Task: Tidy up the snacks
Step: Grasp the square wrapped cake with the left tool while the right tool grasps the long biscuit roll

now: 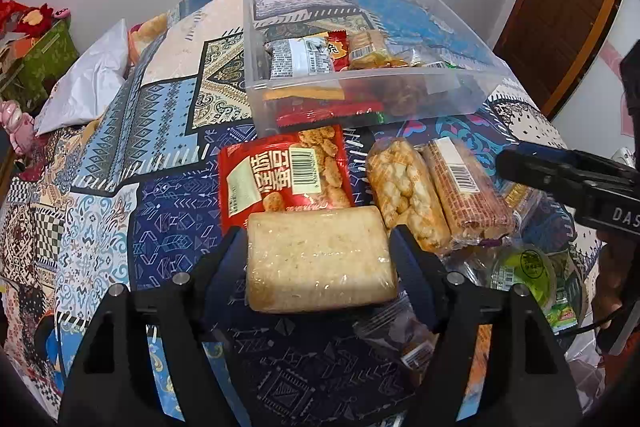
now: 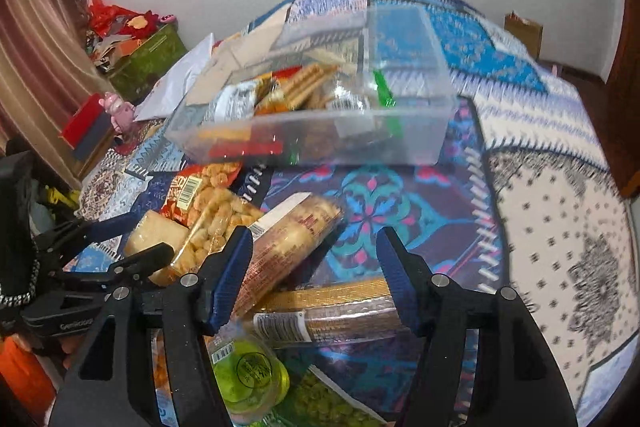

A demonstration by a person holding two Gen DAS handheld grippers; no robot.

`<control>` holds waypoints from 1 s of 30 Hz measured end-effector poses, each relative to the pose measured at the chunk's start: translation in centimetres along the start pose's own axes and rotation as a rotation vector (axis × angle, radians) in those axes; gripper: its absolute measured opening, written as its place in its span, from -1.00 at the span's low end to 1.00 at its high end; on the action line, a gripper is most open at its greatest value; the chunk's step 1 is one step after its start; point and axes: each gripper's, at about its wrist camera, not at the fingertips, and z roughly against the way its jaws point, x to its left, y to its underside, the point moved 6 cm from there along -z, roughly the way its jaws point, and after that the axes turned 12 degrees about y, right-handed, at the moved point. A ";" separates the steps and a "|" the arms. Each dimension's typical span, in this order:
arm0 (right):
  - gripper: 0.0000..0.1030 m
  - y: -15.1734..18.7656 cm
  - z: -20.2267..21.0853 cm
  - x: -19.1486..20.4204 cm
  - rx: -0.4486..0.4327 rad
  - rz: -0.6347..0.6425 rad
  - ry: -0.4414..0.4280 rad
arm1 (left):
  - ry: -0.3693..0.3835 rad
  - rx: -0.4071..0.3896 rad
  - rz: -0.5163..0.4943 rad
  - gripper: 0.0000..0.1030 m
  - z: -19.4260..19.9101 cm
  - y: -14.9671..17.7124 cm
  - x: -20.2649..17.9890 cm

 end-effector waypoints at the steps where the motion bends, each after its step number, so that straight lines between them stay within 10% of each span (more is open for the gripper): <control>1: 0.18 0.0 -0.3 0.2 0.006 -0.006 -0.007 | -0.005 -0.004 -0.004 0.43 -0.1 0.0 -0.1; 10: 0.22 0.2 -2.7 3.5 0.037 0.092 0.024 | 0.035 -0.001 0.062 0.76 -1.5 -0.1 1.9; 30: 0.03 0.7 -4.3 3.0 0.100 0.124 0.033 | 0.016 0.061 0.106 0.62 -2.4 1.8 3.3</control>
